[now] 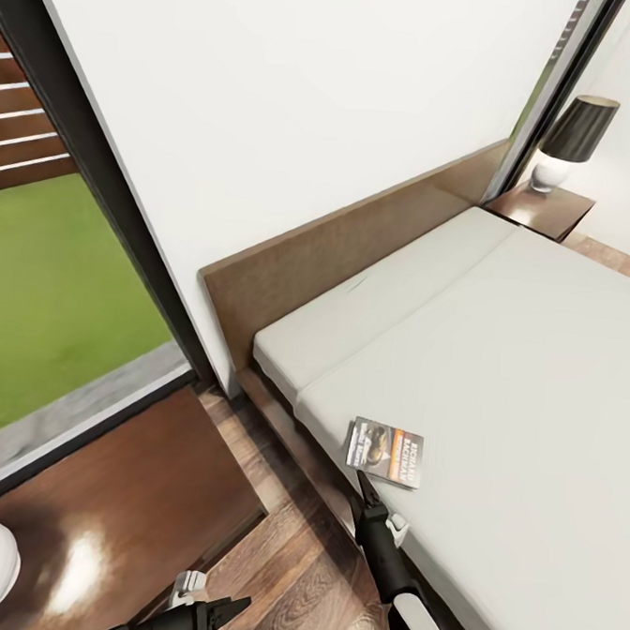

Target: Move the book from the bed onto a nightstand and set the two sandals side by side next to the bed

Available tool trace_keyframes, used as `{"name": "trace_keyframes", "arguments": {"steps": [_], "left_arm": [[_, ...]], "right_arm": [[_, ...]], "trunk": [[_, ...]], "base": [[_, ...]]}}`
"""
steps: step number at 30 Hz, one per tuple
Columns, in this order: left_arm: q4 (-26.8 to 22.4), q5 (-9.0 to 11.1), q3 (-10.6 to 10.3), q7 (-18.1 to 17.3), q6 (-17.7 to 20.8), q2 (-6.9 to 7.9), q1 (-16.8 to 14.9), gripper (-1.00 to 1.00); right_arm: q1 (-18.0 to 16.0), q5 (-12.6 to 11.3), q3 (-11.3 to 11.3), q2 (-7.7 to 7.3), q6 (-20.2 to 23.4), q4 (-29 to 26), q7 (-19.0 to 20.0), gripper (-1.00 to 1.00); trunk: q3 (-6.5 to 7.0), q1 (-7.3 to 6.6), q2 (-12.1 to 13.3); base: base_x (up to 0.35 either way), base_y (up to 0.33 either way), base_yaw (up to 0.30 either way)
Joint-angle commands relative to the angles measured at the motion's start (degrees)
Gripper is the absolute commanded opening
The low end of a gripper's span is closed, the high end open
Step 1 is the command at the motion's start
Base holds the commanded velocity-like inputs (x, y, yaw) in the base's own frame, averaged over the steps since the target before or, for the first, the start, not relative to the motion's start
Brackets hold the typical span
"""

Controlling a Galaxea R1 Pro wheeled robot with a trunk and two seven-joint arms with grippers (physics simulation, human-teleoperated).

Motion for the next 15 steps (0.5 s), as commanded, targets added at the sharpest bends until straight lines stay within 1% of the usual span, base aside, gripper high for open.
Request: {"name": "trace_keyframes", "arguments": {"steps": [1, 15], "left_arm": [[-0.03, 0.62, -0.30, -0.05, 0.58, 0.07, -0.03, 1.00], [-0.03, 0.62, -0.32, -0.06, 0.58, 0.07, -0.03, 1.00]], "right_arm": [[-0.03, -0.47, -0.14, 0.03, 0.61, 0.02, 0.20, 1.00], [-0.01, -0.47, -0.14, 0.03, 0.55, -0.23, 0.20, 1.00]], "trunk": [[-0.22, 0.23, -0.44], [-2.73, 3.30, -6.05]], "base": [[0.000, 0.000, 0.000], [0.000, 0.000, 0.000]]}}
